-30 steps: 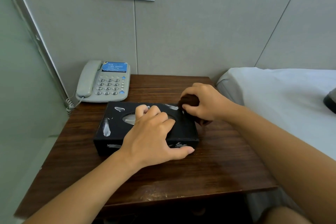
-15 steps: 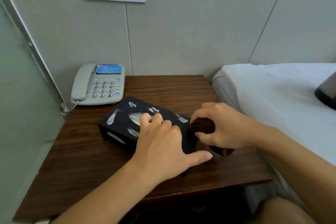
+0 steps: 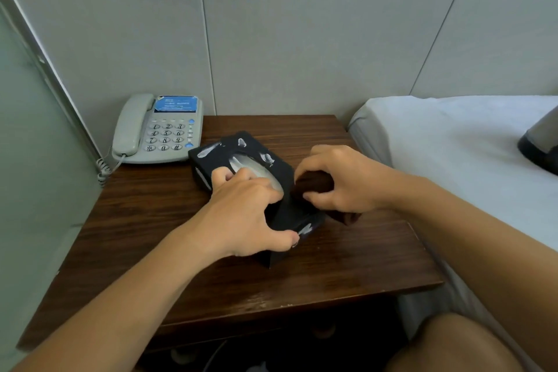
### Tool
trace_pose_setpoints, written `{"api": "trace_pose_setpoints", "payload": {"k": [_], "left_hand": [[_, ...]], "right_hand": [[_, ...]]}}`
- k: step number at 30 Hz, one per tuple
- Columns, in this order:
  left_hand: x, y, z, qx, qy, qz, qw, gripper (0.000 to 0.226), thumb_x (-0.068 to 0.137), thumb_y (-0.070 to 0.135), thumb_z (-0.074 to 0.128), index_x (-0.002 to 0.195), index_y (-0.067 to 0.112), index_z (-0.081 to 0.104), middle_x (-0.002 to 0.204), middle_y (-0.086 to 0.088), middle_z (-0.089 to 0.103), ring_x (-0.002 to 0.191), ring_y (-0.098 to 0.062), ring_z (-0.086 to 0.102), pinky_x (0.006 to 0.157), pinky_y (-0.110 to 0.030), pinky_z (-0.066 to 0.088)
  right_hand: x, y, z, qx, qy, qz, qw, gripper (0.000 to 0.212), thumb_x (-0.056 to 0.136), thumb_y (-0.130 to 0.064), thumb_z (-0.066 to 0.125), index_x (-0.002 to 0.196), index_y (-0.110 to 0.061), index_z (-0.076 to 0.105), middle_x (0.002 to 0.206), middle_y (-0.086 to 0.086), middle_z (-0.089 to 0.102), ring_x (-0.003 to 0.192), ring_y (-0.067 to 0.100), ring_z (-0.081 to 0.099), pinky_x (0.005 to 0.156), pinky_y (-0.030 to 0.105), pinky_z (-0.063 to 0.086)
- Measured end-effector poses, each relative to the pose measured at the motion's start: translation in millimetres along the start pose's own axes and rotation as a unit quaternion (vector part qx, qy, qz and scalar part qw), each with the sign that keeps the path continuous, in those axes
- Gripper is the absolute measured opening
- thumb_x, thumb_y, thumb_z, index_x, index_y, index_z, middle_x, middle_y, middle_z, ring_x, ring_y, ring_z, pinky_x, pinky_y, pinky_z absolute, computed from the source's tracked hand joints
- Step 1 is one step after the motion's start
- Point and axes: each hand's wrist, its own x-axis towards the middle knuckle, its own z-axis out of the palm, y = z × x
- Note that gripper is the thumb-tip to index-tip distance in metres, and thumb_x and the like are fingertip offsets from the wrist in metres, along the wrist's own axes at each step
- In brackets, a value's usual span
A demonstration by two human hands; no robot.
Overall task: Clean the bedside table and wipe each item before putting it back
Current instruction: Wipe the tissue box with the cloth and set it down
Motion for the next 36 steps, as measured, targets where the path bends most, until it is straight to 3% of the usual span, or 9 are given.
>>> {"api": "trace_pose_setpoints", "payload": {"k": [4,12,16,20,23,25,28,33,36], "left_hand": [[1.0,-7.3,2.4,-0.043,-0.016,0.044,0.998,0.057,0.074,0.081,0.055,0.081,0.025,0.053,0.089,0.012,0.054,0.107,-0.012,0.039,0.095,-0.039,0.019],[1.6,-11.6,-5.2,-0.048,-0.058,0.058,0.996,0.054,0.078,0.077,0.06,0.082,0.024,0.053,0.089,0.009,0.052,0.105,-0.012,0.038,0.097,-0.041,0.022],[-2.7,-33.8,-20.3,-0.067,-0.139,0.044,0.987,0.056,0.078,0.072,0.065,0.12,0.035,0.064,0.117,0.023,0.054,0.124,-0.012,0.03,0.108,-0.042,0.023],[-10.9,-35.2,-36.7,-0.078,-0.223,0.053,0.97,0.065,0.088,0.043,0.072,0.147,0.044,0.044,0.144,0.025,0.034,0.117,0.001,0.01,0.109,-0.03,0.018],[-13.2,-11.2,-29.4,-0.058,-0.166,0.055,0.983,0.048,0.083,0.054,0.072,0.118,0.026,0.058,0.121,0.009,0.05,0.12,-0.006,0.026,0.109,-0.034,0.018],[-16.7,4.8,-17.6,-0.047,-0.1,0.015,0.994,0.061,0.073,0.081,0.064,0.094,0.024,0.059,0.101,0.008,0.053,0.111,-0.007,0.035,0.109,-0.041,0.02],[-20.2,20.3,-0.6,-0.017,-0.013,-0.033,0.999,0.081,0.062,0.101,0.046,0.092,0.028,0.062,0.102,0.014,0.056,0.123,-0.008,0.042,0.115,-0.047,0.01],[-25.2,32.7,12.1,-0.01,0.065,-0.056,0.996,0.07,0.066,0.096,0.044,0.085,0.029,0.055,0.087,0.018,0.053,0.116,-0.004,0.05,0.117,-0.045,0.007],[-25.9,33.2,12.3,-0.019,0.075,-0.061,0.995,0.064,0.067,0.093,0.047,0.077,0.03,0.044,0.08,0.017,0.046,0.096,-0.005,0.05,0.115,-0.045,0.016]], "right_hand": [[-23.0,2.1,-5.7,0.047,-0.057,-0.013,0.997,0.026,0.085,-0.034,0.078,0.11,-0.037,0.071,0.102,-0.013,0.061,0.096,0.006,0.061,0.087,0.024,0.05],[16.4,12.9,3.4,-0.002,0.03,0.049,0.998,0.028,0.091,-0.033,0.073,0.118,-0.029,0.07,0.108,-0.004,0.062,0.098,0.014,0.06,0.092,0.039,0.052],[-3.2,2.6,5.2,0.043,0.012,0.03,0.999,0.031,0.089,-0.031,0.074,0.12,-0.034,0.068,0.111,-0.01,0.062,0.1,0.008,0.061,0.091,0.034,0.053],[-23.9,-16.8,1.3,0.037,-0.047,0.0,0.998,0.027,0.087,-0.035,0.076,0.113,-0.039,0.069,0.106,-0.016,0.06,0.098,0.004,0.059,0.087,0.025,0.051],[-21.1,-23.6,3.0,0.014,-0.018,0.02,1.0,0.024,0.087,-0.04,0.075,0.11,-0.038,0.07,0.1,-0.013,0.06,0.093,0.007,0.058,0.085,0.03,0.052],[-16.0,-25.6,9.3,-0.002,0.022,0.037,0.999,0.022,0.088,-0.042,0.072,0.11,-0.036,0.07,0.097,-0.01,0.059,0.09,0.011,0.058,0.083,0.037,0.054],[-14.6,-27.2,19.6,-0.022,0.068,0.05,0.996,0.024,0.089,-0.043,0.068,0.112,-0.035,0.069,0.096,-0.009,0.057,0.09,0.015,0.059,0.08,0.042,0.054],[-37.9,-32.5,8.9,0.089,-0.012,0.024,0.996,0.024,0.085,-0.034,0.076,0.108,-0.036,0.073,0.099,-0.015,0.061,0.095,0.006,0.062,0.084,0.023,0.051],[-33.4,-21.1,11.9,0.082,0.043,0.059,0.994,0.026,0.084,-0.035,0.077,0.109,-0.037,0.073,0.098,-0.014,0.062,0.091,0.006,0.062,0.084,0.028,0.052]]}}
